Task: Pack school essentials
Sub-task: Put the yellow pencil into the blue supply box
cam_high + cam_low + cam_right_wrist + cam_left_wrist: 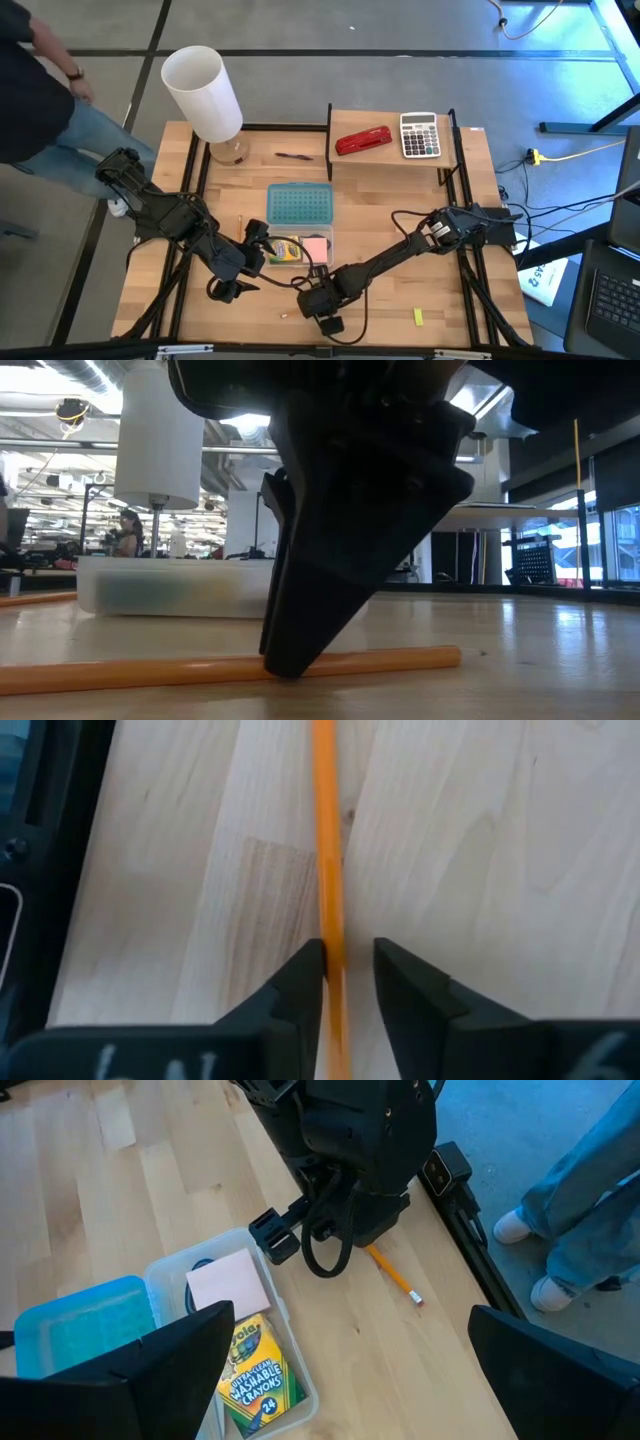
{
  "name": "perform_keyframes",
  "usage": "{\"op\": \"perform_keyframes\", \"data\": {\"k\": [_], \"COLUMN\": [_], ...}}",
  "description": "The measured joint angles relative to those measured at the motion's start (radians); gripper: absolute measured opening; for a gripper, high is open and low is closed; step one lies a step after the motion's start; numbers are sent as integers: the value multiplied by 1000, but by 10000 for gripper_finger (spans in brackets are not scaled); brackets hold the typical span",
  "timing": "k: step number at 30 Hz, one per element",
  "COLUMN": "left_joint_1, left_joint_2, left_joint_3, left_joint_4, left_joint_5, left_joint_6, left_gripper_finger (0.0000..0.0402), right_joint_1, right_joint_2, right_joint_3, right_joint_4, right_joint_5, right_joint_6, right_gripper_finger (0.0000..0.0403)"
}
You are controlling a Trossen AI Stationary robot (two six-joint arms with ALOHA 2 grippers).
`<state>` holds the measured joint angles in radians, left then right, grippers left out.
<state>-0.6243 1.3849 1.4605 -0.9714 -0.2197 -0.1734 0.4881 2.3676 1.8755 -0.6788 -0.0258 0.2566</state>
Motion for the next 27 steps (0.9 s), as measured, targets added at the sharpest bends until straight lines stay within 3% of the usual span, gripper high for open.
{"op": "perform_keyframes", "data": {"k": [13, 27], "left_joint_1": [0, 0], "left_joint_2": [0, 0], "left_joint_3": [0, 0], "left_joint_4": [0, 0], "left_joint_5": [0, 0], "left_joint_6": [0, 0], "left_gripper_finger": [396, 396], "right_joint_1": [-4, -8], "right_joint_2": [0, 15], "right_joint_3": [0, 3], "right_joint_4": [0, 13], "right_joint_5": [-51, -69], "right_joint_6": [4, -4], "right_gripper_finger": [43, 37]}}
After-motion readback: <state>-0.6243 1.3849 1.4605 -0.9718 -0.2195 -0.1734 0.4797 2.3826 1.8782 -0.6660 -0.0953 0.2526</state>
